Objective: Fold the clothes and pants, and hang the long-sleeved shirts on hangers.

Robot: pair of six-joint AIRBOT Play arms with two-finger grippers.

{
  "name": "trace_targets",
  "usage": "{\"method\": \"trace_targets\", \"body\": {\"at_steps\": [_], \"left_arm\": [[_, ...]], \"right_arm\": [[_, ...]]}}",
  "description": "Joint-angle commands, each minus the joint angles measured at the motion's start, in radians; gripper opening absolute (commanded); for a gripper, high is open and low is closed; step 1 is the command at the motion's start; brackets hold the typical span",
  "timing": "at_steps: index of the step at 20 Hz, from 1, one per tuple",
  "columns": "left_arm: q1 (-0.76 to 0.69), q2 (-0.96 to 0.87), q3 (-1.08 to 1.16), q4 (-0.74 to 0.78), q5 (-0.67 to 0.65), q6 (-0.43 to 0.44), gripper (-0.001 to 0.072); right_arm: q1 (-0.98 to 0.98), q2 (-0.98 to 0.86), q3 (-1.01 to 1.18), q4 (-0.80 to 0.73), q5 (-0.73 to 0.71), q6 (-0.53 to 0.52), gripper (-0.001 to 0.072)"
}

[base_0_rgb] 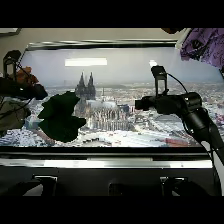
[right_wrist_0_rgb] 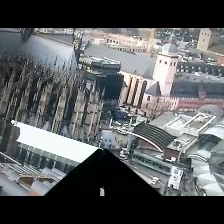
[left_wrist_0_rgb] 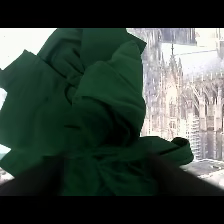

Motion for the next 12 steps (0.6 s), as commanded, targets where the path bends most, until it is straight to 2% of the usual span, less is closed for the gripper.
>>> {"method": "trace_targets", "body": {"at_steps": [1, 3, 7, 11, 12], "left_arm": [[0.002, -0.028, -0.024, 0.028, -0.013, -0.062, 0.0720], [0.001, -0.074, -0.094, 0.045, 0.019, -0.062, 0.0720], [-0.001, -0.182, -0.267, 0.026, 0.210, -0.063, 0.0720], [-0.001, -0.298, -0.302, -0.032, 0.374, -0.063, 0.0720], [-0.001, -0.319, -0.302, -0.055, 0.390, -0.063, 0.0575]], "right_arm": [[0.001, 0.000, 0.001, 0.001, -0.005, 0.001, 0.0033], [0.001, 0.000, 0.001, 0.001, -0.008, 0.001, 0.0033], [0.001, 0.000, 0.001, 0.001, -0.033, 0.001, 0.0034], [0.001, -0.001, 0.001, 0.001, -0.101, 0.001, 0.0035], [0.001, -0.001, 0.001, 0.001, -0.116, 0.001, 0.0035]]}}
